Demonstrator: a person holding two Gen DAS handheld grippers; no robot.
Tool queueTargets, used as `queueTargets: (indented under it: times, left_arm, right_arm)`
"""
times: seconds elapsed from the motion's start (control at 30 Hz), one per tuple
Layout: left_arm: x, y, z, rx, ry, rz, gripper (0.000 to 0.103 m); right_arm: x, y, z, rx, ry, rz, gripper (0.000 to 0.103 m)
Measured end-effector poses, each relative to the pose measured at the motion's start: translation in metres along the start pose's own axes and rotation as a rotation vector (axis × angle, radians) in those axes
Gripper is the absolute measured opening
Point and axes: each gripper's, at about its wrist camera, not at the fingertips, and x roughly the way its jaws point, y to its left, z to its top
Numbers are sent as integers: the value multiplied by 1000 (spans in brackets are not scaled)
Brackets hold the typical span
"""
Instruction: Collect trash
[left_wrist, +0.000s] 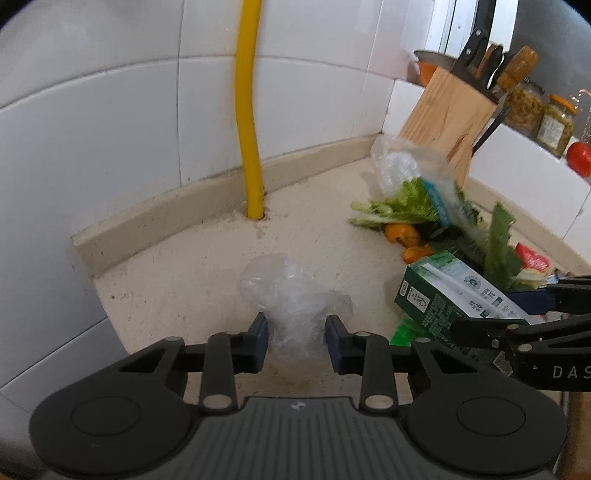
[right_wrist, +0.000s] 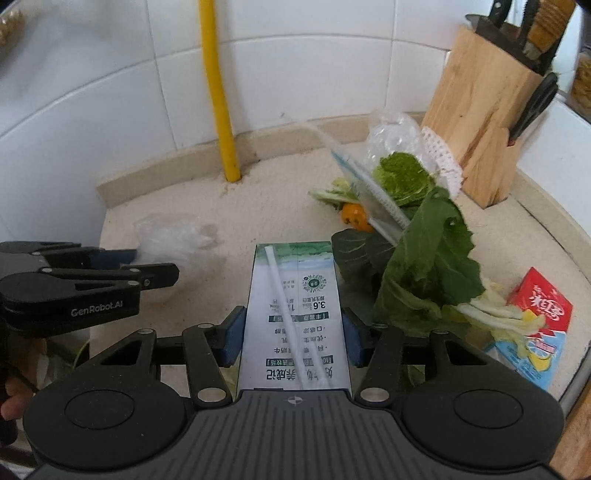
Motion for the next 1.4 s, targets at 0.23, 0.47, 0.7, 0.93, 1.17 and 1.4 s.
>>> queueTargets:
  times: [0.23,0.47,0.7,0.93,1.17,1.4]
  left_arm:
    - [-24,3,2,-8,-43,-14,27]
    - [-40,4,2,-3,-70,-18,27]
    - [-52,-2,-1,11,-84,-45,27]
    - [-61,-16,-5,44,-87,-91,27]
    - [-65,-34,-13,76,-75,-137,27]
    - [-57,-52,-41,110,-2,-183,27]
  right_arm:
    - [-24,5,0,19,-53,11,60]
    - [-36,13,0,23,-82,6,60]
    - [-50,20,-5,31,-103,-6,60]
    - [-65,21,-16,51,-119,-35,60]
    - [-82,16,-32,83,-125,-68,60]
    - [-91,7,-61,134,-78,-103,60]
